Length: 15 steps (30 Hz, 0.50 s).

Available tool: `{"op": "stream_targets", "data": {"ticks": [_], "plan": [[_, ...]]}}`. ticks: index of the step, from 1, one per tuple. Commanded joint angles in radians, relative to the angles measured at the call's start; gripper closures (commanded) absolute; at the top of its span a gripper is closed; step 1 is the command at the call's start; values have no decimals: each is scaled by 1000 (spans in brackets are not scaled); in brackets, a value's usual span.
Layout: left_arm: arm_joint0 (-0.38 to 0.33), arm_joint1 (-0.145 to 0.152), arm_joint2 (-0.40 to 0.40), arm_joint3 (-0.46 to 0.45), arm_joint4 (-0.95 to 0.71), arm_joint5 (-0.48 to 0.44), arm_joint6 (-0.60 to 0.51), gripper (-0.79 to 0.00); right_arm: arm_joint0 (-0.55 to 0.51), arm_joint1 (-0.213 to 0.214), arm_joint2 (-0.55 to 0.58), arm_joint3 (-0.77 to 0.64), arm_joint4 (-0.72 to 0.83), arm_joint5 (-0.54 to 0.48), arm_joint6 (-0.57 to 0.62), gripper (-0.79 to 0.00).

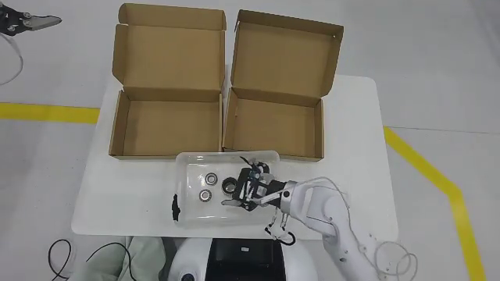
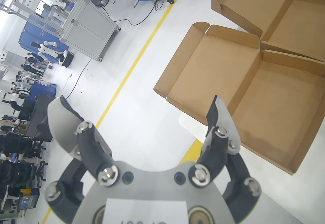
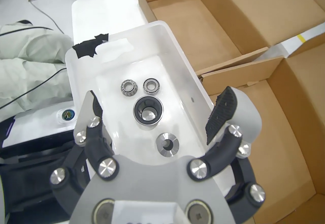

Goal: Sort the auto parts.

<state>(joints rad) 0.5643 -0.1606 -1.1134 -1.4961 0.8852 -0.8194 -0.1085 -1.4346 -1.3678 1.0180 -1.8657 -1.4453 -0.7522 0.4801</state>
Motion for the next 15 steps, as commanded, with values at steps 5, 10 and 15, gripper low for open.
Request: {"op": "stream_targets", "data": {"ticks": [5,10,15], "plan": [[0,0,0,0,0,0,0,-785,90,-8,-80,56,6,-9,127,-785],[0,0,0,0,0,0,0,-785,124,-12,-119,73,-6,24,183,-699],[0,0,0,0,0,0,0,-785,128,-8,-134,69,-21,34,210,-656]]}}
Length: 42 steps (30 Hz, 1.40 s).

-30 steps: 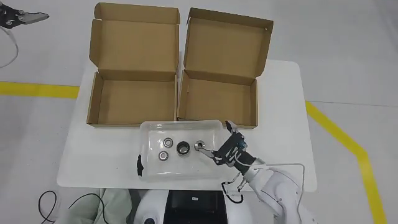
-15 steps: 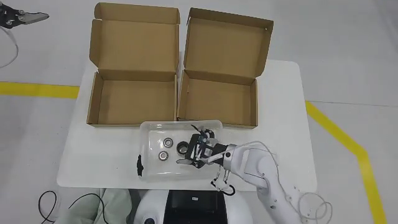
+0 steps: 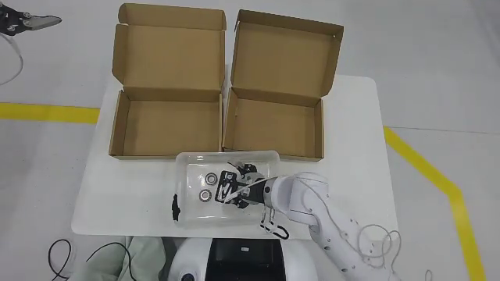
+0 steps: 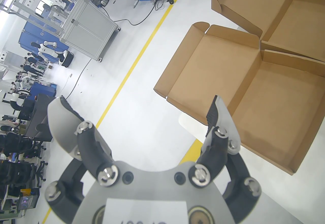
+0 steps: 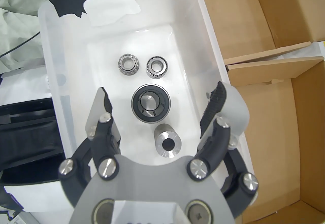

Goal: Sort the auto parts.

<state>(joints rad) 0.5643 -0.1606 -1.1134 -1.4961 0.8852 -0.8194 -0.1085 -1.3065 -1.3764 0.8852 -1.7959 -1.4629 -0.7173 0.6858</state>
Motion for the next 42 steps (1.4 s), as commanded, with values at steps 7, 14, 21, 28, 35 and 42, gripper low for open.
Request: {"op": "stream_targets", "data": {"ticks": [7,14,21,28,35,42], "plan": [[0,0,0,0,0,0,0,-785,4,9,-16,9,-44,6,31,-640],[0,0,0,0,0,0,0,-785,31,7,-58,52,-62,13,46,-613],[0,0,0,0,0,0,0,-785,64,2,-96,99,-65,20,41,-613],[0,0,0,0,0,0,0,-785,90,-1,-121,139,-70,20,14,-606],[0,0,0,0,0,0,0,-785,115,-4,-143,174,-71,22,8,-428],[0,0,0,0,0,0,0,-785,124,-3,-151,183,-69,28,16,-46]]}}
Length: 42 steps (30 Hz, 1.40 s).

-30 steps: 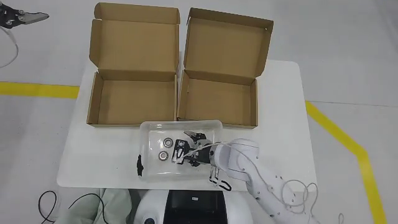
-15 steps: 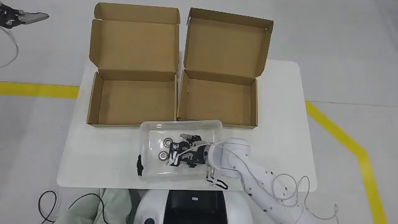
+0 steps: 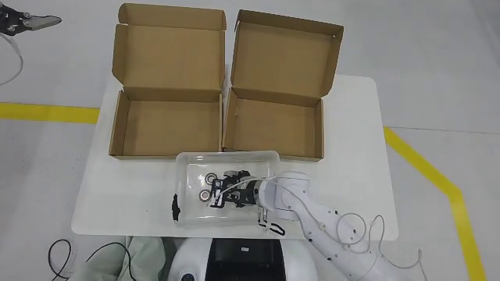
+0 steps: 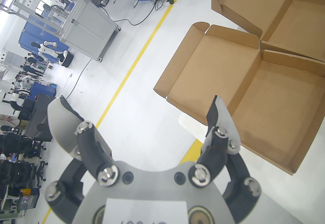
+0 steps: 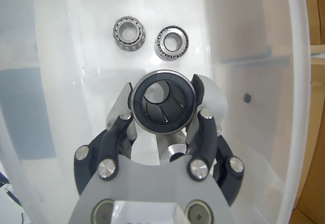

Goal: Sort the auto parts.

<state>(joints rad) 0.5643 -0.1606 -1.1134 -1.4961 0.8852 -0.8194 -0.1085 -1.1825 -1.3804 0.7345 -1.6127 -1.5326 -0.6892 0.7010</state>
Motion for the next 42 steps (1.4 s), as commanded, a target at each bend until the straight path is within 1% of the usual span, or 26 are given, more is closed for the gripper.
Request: {"op": "stream_targets", "data": {"ticks": [1,2,6,15,19,24,35,42], "plan": [[0,0,0,0,0,0,0,-785,0,1,0,-1,1,-1,1,-25],[0,0,0,0,0,0,0,-785,0,2,1,-2,2,0,1,0],[0,0,0,0,0,0,0,-785,-5,5,10,-13,15,9,-25,0],[0,0,0,0,0,0,0,-785,-26,15,49,-40,55,41,-140,0],[0,0,0,0,0,0,0,-785,-34,18,61,-48,77,49,-218,0],[0,0,0,0,0,0,0,-785,-33,18,67,-43,97,60,-346,0],[0,0,0,0,0,0,0,-785,19,8,75,-48,152,77,-573,0],[0,0,0,0,0,0,0,-785,79,2,86,-88,177,65,-628,0]]}}
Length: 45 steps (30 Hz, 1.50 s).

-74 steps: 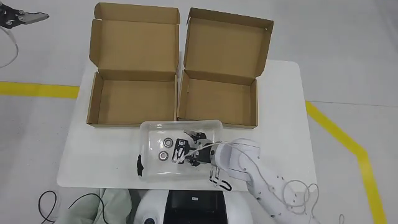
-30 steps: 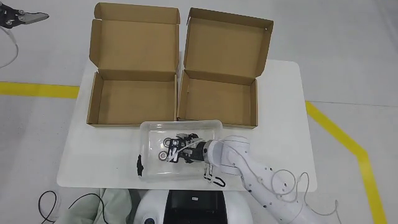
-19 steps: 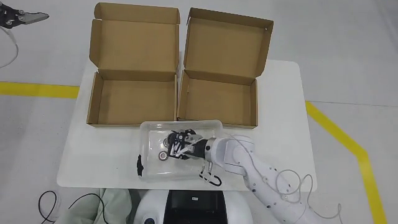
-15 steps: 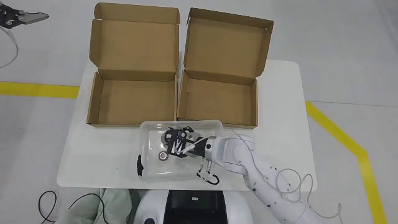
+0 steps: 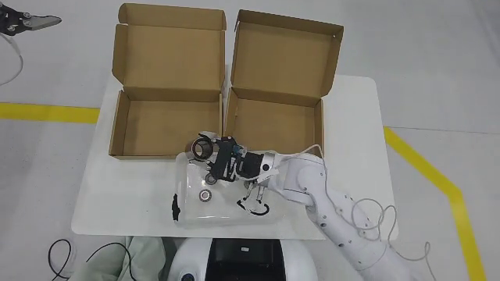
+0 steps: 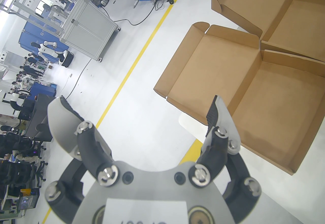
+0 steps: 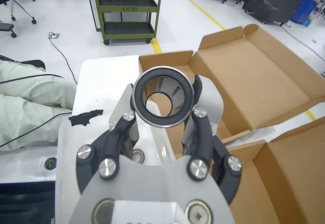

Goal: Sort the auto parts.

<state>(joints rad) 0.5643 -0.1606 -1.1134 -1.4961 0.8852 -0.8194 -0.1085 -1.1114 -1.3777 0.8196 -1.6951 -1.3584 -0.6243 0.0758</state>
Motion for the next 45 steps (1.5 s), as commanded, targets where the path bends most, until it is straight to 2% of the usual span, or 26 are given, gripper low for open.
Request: {"op": "stream_targets", "data": {"ticks": [1,17,27,38,45], "plan": [[0,0,0,0,0,0,0,-785,18,-2,1,-12,7,-1,-7,0],[0,0,0,0,0,0,0,-785,96,-11,68,-37,113,-27,-223,0],[0,0,0,0,0,0,0,-785,77,-4,118,-95,99,-30,-310,0],[0,0,0,0,0,0,0,-785,38,8,172,-147,94,-20,-299,0],[0,0,0,0,0,0,0,-785,11,18,226,-181,107,6,-222,0]]}}
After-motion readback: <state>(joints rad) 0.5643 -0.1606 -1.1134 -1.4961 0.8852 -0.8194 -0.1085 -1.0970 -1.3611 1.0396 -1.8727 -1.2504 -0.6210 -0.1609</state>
